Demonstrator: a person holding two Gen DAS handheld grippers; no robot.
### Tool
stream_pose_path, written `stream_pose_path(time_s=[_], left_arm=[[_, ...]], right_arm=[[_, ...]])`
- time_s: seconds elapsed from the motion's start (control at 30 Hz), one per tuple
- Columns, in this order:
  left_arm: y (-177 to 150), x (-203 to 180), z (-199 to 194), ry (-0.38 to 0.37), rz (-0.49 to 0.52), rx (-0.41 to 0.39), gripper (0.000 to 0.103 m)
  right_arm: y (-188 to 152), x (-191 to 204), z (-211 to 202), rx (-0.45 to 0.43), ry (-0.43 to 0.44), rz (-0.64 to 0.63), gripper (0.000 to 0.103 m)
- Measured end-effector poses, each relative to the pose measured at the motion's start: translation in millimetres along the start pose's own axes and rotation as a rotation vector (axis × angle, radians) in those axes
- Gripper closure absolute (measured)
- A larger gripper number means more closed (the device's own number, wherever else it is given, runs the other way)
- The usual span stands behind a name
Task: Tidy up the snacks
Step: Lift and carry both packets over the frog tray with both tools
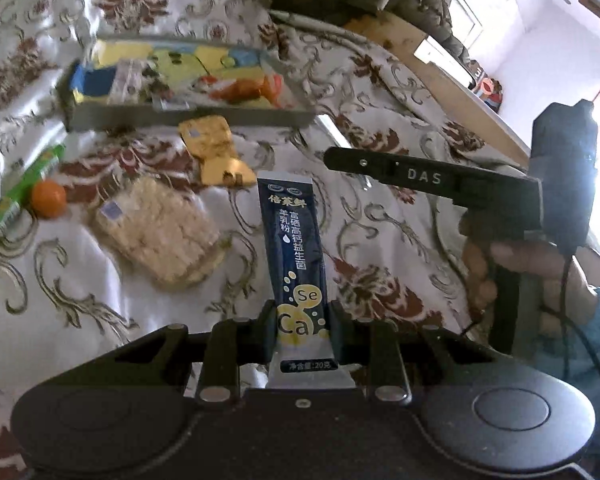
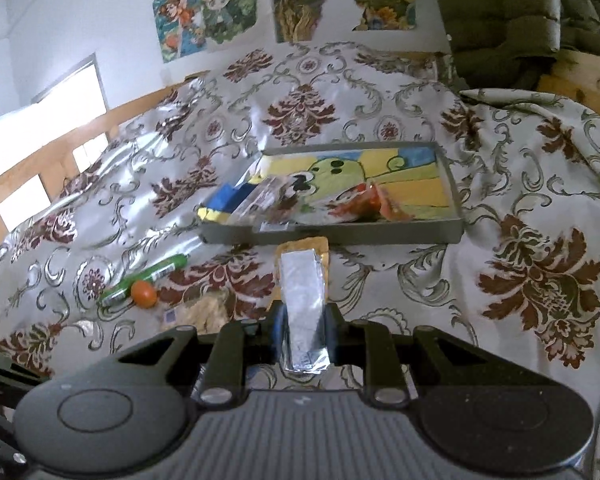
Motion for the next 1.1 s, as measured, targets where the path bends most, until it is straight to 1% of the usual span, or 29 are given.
stream_pose_path(time_s=[0.1,0.23,0.33,0.47,0.6,0.7,0.83,0.9,0.97,1.1], left_arm=[[6.8,1.1,-3.8,0.023,0.001,-0.042,0.075],[20.5,1.9,-9.6,0.050,0.016,-0.119,0.075],[36.6,3.8,-9.7,0.066,0.014,-0.167,0.075],[60.3,10.8,-7.2,0.107,0.022,-0.230,0.075],[92.1,24.5,-1.3,0.164,0.032,-0.294,0.075],[117.5,35.7,7.4,0.192,0.020,-0.332,0.075],[155.1,52.6,19.1,0.200,-0.051,-0.379,0.075],[173.9,57.0,24.6,0.191,-0.078,-0.404,0.075],[193.9,61.1,32.4,0.184,-0.092,-0.431,0.075],[220.8,71.6,50.4,0.192,-0.101,-0.464,0.075]], right_arm=[[3.9,-2.4,-3.2,-0.027,-0.004,0.018,0.079],[8.0,-5.2,-4.3,-0.058,0.000,0.047,0.079],[10.9,-6.2,-2.4,-0.077,0.000,0.055,0.079],[17.4,-6.4,2.1,-0.107,0.008,0.071,0.079],[29.2,-6.8,13.1,-0.144,0.011,0.075,0.079],[39.2,-7.9,26.1,-0.159,0.005,0.060,0.079],[50.7,-12.1,44.7,-0.166,0.000,0.061,0.079],[57.1,-15.1,54.9,-0.173,-0.009,0.063,0.079],[64.0,-17.4,65.7,-0.181,-0.021,0.056,0.079],[79.1,-20.6,88.1,-0.201,-0.038,0.030,0.079]])
Point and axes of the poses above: each gripper's, at about its wrist camera, not at the fingertips, and z roughly the way its jaws point, x to its left, y to its top, the point moved 10 cm from there along z, roughly the way its jaws point, and after that the axes turned 9 degrees about -z, right-handed, at the moved point
